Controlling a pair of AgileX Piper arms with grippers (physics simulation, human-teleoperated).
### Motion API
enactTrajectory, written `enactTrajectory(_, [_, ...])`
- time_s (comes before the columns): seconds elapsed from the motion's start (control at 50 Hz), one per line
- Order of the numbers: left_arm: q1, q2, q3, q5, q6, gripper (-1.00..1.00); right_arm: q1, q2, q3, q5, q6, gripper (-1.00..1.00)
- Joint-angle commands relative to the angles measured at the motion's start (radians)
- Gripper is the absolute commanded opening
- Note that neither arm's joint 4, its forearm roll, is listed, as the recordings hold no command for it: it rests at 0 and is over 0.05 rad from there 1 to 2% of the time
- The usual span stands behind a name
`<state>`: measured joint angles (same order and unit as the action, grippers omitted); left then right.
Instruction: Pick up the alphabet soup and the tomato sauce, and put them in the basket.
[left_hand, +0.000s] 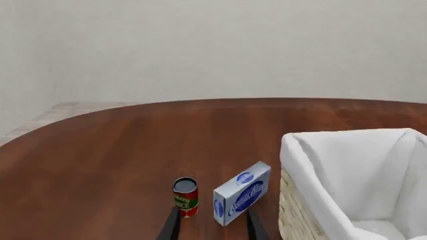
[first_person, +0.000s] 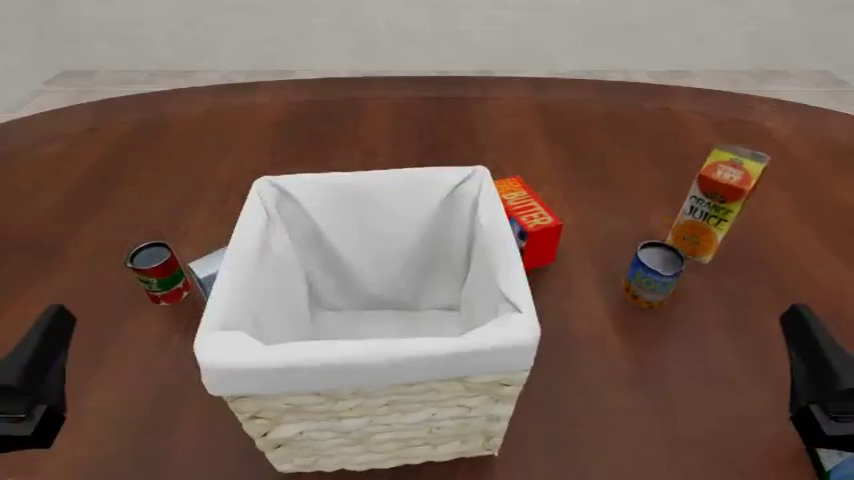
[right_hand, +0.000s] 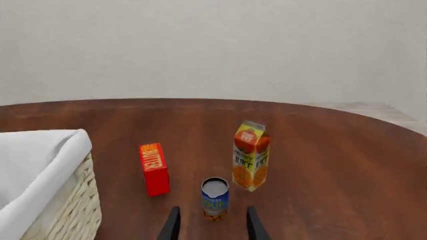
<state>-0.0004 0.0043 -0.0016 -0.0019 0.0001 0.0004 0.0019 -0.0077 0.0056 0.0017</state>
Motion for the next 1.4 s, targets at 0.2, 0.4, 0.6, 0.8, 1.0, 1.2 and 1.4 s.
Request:
enactTrajectory(0.2, [-0.003, -0.003, -0.002, 0.009, 0.0, 1.0, -0.004, 0.005, 0.004, -0.013, -0.008, 1.0])
enactTrajectory(0.4, [0.019, 0.005, -0.042, 0.031, -0.025, 1.0, -0.003, 0.001, 0.005, -0.012, -0.013, 1.0])
enactTrajectory(0.6, [-0.018, 0.107, -0.084, -0.002, 0.013, 1.0, 0.009, 0.0, 0.004, -0.022, -0.027, 1.0])
enactTrajectory(0.8, [-0.027, 0.245, -0.205, 0.018, -0.032, 1.0, 0.011, -0.001, 0.004, -0.022, -0.015, 1.0])
enactTrajectory(1.0, [-0.044, 0.364, -0.36, 0.082, -0.046, 1.0, 0.015, -0.001, 0.003, -0.025, -0.016, 1.0])
enactTrajectory(1.2, [-0.052, 0.489, -0.459, 0.113, -0.026, 1.0, 0.017, -0.001, 0.003, -0.024, -0.015, 1.0])
enactTrajectory(1.4, [-0.061, 0.65, -0.527, 0.132, -0.012, 1.0, 0.02, -0.001, 0.003, -0.021, -0.014, 1.0])
